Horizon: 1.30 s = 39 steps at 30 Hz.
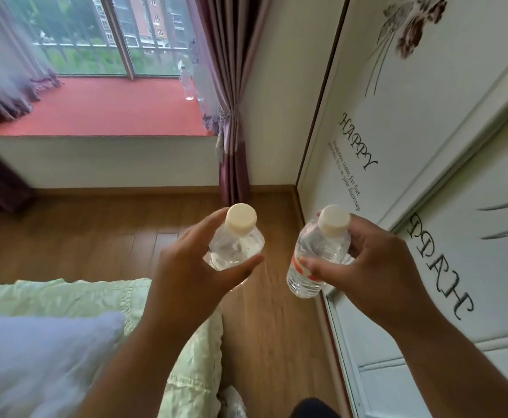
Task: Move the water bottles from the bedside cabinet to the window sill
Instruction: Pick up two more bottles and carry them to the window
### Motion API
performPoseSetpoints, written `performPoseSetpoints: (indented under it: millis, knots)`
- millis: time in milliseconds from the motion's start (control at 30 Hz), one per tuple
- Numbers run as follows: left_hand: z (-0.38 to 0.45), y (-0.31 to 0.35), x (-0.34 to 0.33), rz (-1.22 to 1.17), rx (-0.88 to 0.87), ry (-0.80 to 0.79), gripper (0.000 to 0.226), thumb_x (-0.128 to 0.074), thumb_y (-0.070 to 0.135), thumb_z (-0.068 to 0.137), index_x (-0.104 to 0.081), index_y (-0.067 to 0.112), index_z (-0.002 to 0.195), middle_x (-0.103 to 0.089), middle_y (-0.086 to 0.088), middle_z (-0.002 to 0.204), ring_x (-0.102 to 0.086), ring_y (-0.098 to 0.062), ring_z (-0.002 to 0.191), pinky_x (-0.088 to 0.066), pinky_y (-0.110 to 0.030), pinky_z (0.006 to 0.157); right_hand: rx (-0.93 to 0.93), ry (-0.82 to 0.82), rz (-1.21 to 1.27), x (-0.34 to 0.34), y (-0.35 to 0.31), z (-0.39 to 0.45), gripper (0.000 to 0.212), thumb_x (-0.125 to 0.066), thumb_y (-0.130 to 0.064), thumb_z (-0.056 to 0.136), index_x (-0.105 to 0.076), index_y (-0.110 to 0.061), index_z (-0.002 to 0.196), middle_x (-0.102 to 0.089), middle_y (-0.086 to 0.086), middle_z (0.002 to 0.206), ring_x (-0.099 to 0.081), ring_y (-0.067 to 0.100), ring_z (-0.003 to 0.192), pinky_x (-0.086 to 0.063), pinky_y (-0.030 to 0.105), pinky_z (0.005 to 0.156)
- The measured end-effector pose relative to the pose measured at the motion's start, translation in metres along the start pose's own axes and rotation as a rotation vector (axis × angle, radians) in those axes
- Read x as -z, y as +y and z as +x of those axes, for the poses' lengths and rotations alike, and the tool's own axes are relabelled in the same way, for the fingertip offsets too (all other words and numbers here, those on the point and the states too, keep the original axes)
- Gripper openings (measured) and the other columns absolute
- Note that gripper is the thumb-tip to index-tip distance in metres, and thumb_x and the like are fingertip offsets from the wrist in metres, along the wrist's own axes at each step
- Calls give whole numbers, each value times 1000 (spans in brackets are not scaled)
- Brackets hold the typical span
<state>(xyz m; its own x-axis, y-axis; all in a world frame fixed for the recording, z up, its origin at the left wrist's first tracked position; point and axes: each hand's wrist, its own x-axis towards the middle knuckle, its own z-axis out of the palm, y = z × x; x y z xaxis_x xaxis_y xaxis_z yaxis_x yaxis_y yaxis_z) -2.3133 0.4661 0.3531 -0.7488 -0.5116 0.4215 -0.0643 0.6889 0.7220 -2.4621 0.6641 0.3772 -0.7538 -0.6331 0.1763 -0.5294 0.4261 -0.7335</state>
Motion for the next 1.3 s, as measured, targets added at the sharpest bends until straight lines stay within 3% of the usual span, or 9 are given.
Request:
performPoseSetpoints:
  millis: [167,400,567,667,767,900,1200,1300]
  knots:
    - [29,-30,8,23,-3,-11,74,-80,57,66,-52,38,132,-60,26,120,-66,-2,104,-56,-20,87,-20,-20,42,-22,-4,43,74,-73,-69,60,-64,-32,123,-73,-16,108,-70,2,98,-61,25,81]
    - [78,-70,6,77,40,-22,74,-78,64,70,-53,37,134,-61,23,122,-66,-3,106,-57,-23,86,15,-66,63,-50,1,120,70,-71,-69,60,-62,-36,121,-70,-19,110,-68,1,99,-53,7,79]
    - [130,-87,-3,168,76,23,76,-78,63,66,-53,39,134,-55,32,120,-65,-3,102,-54,-15,85,78,-99,119,-59,16,197,71,-77,-62,63,-65,-30,125,-71,-15,112,-69,1,100,-57,14,82]
    - [170,-92,-12,209,100,55,76,-77,62,65,-53,37,132,-58,25,121,-64,-3,105,-51,-13,85,107,-134,142,-59,23,249,66,-82,-55,66,-66,-27,124,-73,-13,111,-69,2,99,-58,17,82]
    - [212,-97,-23,246,109,93,77,-78,61,65,-54,34,132,-62,15,124,-65,-8,108,-56,-22,85,139,-147,161,-57,30,300,69,-84,-55,66,-67,-24,126,-73,-12,113,-70,4,99,-61,23,81]
    - [256,-105,-42,225,146,170,79,-83,58,64,-56,34,133,-67,9,126,-69,-14,108,-62,-38,84,169,-162,173,-47,41,359,64,-90,-45,65,-68,-30,123,-73,-20,101,-69,-5,92,-58,16,78]
    - [330,-137,-69,176,210,162,78,-76,69,67,-50,42,136,-65,18,127,-67,-4,111,-58,-21,87,154,-234,136,-60,58,448,65,-90,-46,65,-67,-34,124,-73,-22,102,-68,-6,93,-58,19,80]
    - [349,-166,-72,135,250,136,75,-76,67,70,-50,40,136,-63,20,128,-65,-3,113,-58,-22,88,111,-289,121,-83,62,470,65,-92,-43,64,-67,-34,124,-73,-21,103,-68,-7,94,-58,17,81]
